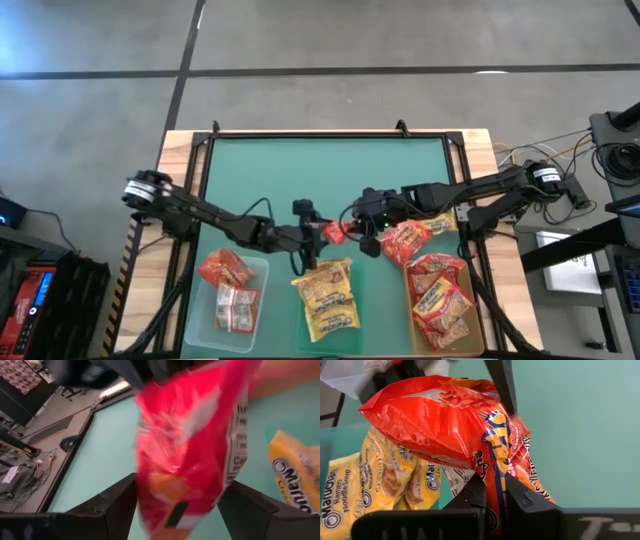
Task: Sort Maruchan noodles
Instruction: Put the orange noodle pack into the white bin
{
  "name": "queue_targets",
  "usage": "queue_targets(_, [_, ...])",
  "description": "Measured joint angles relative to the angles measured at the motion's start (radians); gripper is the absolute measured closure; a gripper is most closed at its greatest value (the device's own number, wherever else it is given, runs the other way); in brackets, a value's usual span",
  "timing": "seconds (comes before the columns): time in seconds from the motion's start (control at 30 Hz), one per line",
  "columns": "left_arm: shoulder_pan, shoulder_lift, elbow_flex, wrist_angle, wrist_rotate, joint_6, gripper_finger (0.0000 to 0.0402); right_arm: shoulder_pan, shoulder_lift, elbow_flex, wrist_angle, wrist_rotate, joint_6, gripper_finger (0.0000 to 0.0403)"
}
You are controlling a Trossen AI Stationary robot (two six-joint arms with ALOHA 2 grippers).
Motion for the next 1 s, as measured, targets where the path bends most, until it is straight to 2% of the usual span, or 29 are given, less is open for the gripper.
queue_targets(0.13, [0.001,0.094,0.063,-0.005,-0.02,0.034,0.0164,0.0,0.001,0.0,-0.001,-0.004,-0.007,0.0391])
queue_targets(0.3, [0.0,0.145,0.123,-0.035,-0.139,0.027,0.0171,0.0,0.001,0.001,-0.003,0.0,-0.008,0.0392])
queue_targets(0.5, [-0.001,0.144,0.126,-0.031,-0.07,-0.002,0.0199,0.0,0.001,0.001,-0.013,-0.006,-0.009,0.0391])
queue_targets(0.8, [-0.001,0.142,0.126,-0.033,-0.031,-0.033,0.0287,0.0,0.001,0.001,-0.024,-0.019,-0.016,0.0387])
queue_targets(1.0, [-0.002,0.141,0.125,-0.04,-0.007,-0.063,0.031,-0.004,-0.018,0.001,-0.038,-0.083,0.026,0.0332])
